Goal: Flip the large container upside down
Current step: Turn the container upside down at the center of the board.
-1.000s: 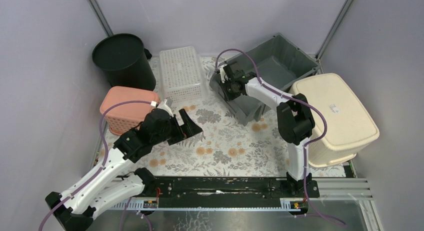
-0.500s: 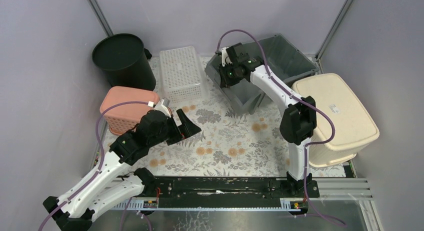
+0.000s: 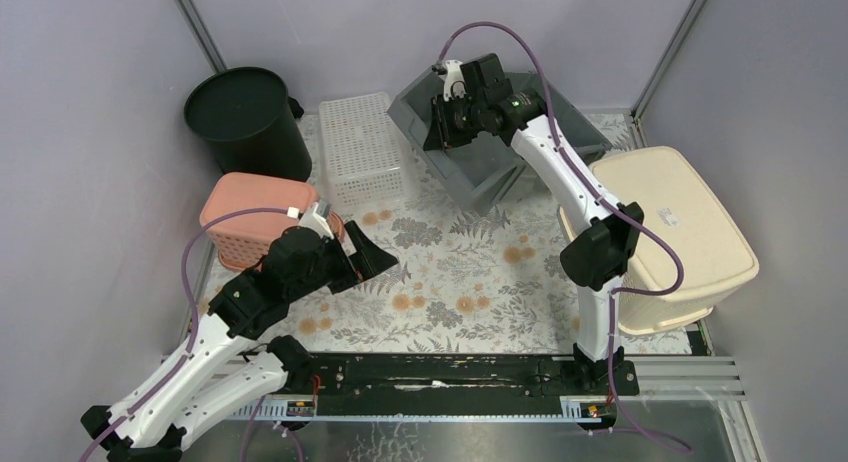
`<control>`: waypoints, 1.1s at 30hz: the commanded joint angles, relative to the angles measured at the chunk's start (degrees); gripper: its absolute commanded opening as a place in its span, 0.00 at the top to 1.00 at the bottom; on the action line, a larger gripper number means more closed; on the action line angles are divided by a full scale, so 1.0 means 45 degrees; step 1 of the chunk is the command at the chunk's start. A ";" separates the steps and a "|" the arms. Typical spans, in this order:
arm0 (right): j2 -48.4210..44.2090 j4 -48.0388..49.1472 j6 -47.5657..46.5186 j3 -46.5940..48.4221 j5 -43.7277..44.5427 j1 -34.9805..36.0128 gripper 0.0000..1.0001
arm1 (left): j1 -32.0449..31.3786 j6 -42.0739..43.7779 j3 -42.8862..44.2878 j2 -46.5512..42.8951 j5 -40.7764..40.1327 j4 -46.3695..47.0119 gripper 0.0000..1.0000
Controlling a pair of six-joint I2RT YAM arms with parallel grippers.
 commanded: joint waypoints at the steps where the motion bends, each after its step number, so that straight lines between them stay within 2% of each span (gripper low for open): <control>1: -0.1001 0.1024 0.1064 0.1262 -0.1945 -0.0062 1.00 | -0.0022 -0.0060 -0.0138 -0.0173 -0.0239 -0.0149 0.00; 9: -0.1410 0.2436 0.2877 0.1298 -0.3586 -0.0585 1.00 | -0.0011 -0.0016 -0.0090 -0.0264 -0.0247 -0.0170 0.00; 23: -0.2414 0.4248 0.5772 0.1156 -0.5116 -0.1980 1.00 | -0.0011 0.0004 -0.0031 -0.0329 -0.0225 -0.0185 0.00; 33: -0.2954 0.7412 0.8960 0.0432 -0.6425 -0.2747 1.00 | -0.0011 -0.0093 -0.0076 -0.0557 -0.0261 -0.0315 0.00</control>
